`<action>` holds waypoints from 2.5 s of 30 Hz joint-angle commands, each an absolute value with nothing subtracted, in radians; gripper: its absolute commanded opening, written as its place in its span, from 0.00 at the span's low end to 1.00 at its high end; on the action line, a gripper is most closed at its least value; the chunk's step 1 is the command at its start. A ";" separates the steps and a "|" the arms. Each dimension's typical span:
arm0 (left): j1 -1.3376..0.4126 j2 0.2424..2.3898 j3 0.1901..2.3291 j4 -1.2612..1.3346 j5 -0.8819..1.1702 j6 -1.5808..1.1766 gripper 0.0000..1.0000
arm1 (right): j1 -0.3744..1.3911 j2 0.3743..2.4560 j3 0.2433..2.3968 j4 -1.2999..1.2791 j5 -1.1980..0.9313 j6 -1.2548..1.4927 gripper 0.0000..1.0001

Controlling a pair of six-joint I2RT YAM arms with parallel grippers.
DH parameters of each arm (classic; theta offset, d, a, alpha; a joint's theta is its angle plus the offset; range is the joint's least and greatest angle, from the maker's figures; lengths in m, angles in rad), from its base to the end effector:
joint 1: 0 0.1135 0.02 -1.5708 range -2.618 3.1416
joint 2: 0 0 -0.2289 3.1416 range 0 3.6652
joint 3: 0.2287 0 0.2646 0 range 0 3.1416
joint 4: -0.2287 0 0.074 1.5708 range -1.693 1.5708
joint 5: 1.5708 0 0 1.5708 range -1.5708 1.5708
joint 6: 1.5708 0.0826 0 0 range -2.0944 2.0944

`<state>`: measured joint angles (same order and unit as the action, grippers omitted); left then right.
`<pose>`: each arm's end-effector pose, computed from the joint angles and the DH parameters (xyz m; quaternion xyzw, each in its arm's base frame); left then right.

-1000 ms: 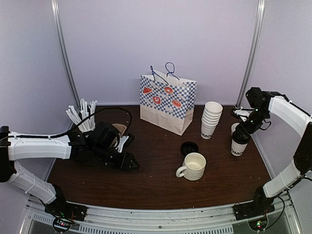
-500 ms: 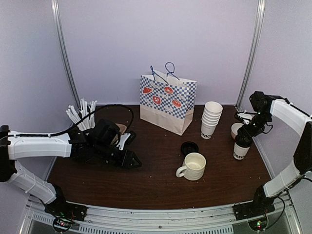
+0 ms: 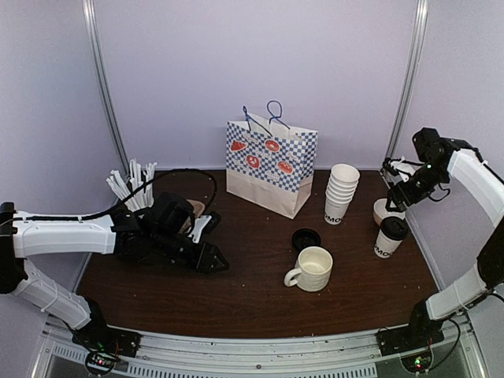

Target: Pack the takeout coffee

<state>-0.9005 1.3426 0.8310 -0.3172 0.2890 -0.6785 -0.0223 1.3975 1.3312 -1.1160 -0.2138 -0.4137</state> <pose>0.1839 -0.2699 0.1497 0.1541 0.9108 -0.3492 0.1574 0.3006 0.0108 0.2386 -0.2099 0.9530 0.0607 0.2100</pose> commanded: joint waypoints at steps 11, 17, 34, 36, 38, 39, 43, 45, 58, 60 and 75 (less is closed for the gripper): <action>-0.905 1.375 0.968 -0.349 0.315 -0.596 0.55 | 0.156 1.580 1.744 -1.130 -0.413 -0.508 0.50; -0.904 1.393 0.985 -0.347 0.336 -0.596 0.58 | 0.263 1.700 1.832 -1.125 -0.327 -0.503 0.48; -0.905 1.383 0.960 -0.347 0.328 -0.600 0.59 | 0.305 1.889 1.975 -1.174 -0.264 -0.480 0.36; -0.905 1.385 0.960 -0.346 0.335 -0.600 0.59 | 0.305 1.903 1.988 -1.184 -0.256 -0.477 0.34; -0.905 1.388 0.960 -0.347 0.336 -0.598 0.59 | 0.305 1.914 1.996 -1.193 -0.252 -0.473 0.33; -0.905 1.389 0.960 -0.350 0.337 -0.597 0.59 | 0.305 1.920 1.999 -1.198 -0.250 -0.473 0.31; -0.904 1.396 0.963 -0.354 0.337 -0.597 0.59 | 0.305 1.926 2.002 -1.204 -0.254 -0.471 0.19; -0.906 1.400 0.963 -0.354 0.336 -0.597 0.59 | 0.305 1.924 2.002 -1.203 -0.257 -0.468 0.14; -0.905 1.404 0.961 -0.337 0.363 -0.604 0.59 | 0.307 1.950 2.005 -1.222 -0.253 -0.455 0.14; -0.905 1.402 0.960 -0.342 0.360 -0.604 0.59 | 0.307 1.948 2.005 -1.221 -0.252 -0.454 0.14; -0.905 1.415 0.951 -0.329 0.361 -0.610 0.59 | 0.320 1.897 2.029 -1.253 -0.209 -0.466 0.06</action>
